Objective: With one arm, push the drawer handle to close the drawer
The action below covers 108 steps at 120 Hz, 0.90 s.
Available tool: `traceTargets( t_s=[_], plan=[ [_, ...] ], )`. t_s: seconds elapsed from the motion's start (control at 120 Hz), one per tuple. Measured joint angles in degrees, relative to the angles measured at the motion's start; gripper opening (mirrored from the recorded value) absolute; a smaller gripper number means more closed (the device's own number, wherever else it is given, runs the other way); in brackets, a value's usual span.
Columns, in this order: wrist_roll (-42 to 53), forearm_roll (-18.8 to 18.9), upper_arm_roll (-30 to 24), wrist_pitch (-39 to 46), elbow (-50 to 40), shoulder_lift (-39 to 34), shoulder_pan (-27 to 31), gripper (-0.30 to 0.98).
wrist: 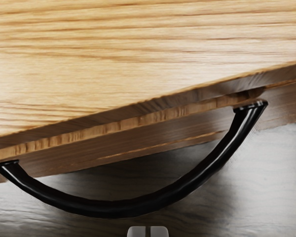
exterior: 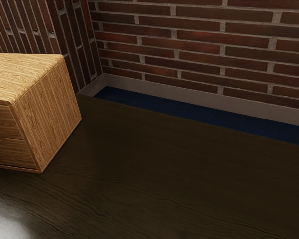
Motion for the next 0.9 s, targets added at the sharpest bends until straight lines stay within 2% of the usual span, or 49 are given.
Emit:
traceTargets(
  t_s=[0.3, 0.5, 0.717, 0.9],
  plan=[
    [0.0, 0.5, 0.2, -1.1, -4.9, -5.6, 0.7, -0.1],
    [-2.5, 3.9, -1.1, -7.4, -5.3, -12.7, 2.1, -0.09],
    [-6.0, 5.3, -6.4, -16.4, -4.0, -19.2, 6.5, 0.34],
    [-8.2, 4.6, -7.1, -26.2, 4.2, -20.7, 6.9, 0.53]
  ],
)
